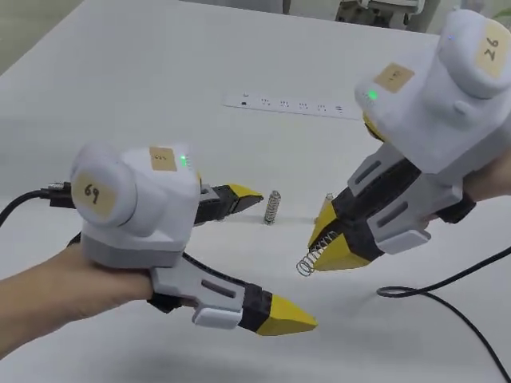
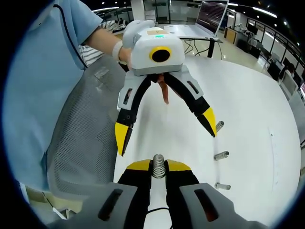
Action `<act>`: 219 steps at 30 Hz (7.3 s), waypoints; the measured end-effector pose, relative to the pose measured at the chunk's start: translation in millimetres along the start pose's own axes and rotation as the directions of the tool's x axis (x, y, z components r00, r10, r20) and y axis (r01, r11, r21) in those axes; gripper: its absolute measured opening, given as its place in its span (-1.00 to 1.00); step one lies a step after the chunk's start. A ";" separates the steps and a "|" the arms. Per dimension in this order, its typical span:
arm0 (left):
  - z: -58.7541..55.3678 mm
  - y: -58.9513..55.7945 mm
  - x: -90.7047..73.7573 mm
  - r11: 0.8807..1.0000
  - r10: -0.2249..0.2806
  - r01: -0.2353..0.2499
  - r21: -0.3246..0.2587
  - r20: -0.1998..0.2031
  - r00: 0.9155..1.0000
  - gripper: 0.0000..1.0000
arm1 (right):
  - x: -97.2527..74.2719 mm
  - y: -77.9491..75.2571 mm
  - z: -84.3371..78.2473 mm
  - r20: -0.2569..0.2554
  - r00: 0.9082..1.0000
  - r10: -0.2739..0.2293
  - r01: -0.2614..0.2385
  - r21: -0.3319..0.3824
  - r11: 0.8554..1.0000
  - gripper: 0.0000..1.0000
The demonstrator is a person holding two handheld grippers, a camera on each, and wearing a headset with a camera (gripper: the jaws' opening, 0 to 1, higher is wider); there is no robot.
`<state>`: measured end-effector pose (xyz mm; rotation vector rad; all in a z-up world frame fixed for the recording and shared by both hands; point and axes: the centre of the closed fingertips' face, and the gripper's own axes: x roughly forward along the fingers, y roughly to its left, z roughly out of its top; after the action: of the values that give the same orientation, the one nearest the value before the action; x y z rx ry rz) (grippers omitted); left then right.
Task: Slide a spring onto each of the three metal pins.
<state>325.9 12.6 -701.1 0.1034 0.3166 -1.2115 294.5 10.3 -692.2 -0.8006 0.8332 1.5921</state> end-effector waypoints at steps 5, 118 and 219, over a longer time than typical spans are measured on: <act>-7.8 6.3 -6.1 0.999 0.043 -0.043 -0.028 -0.009 0.999 0.95 | 1.3 -1.6 1.0 0.000 1.000 0.005 -0.005 -0.001 1.000 -0.84; -77.2 42.8 -57.4 0.939 0.276 -0.289 -0.189 -0.091 0.957 0.86 | -7.5 -137.7 -78.5 -0.313 0.941 -0.132 0.115 -0.075 0.991 -0.84; -79.8 47.5 -58.8 0.930 0.288 -0.300 -0.210 -0.090 0.954 0.83 | 41.5 -140.1 -93.6 -0.210 0.970 -0.120 0.131 0.040 0.991 0.44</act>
<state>337.0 102.1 -764.0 -0.0088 0.4679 -0.8698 432.2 -29.0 -790.2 -0.9734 0.9504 1.3854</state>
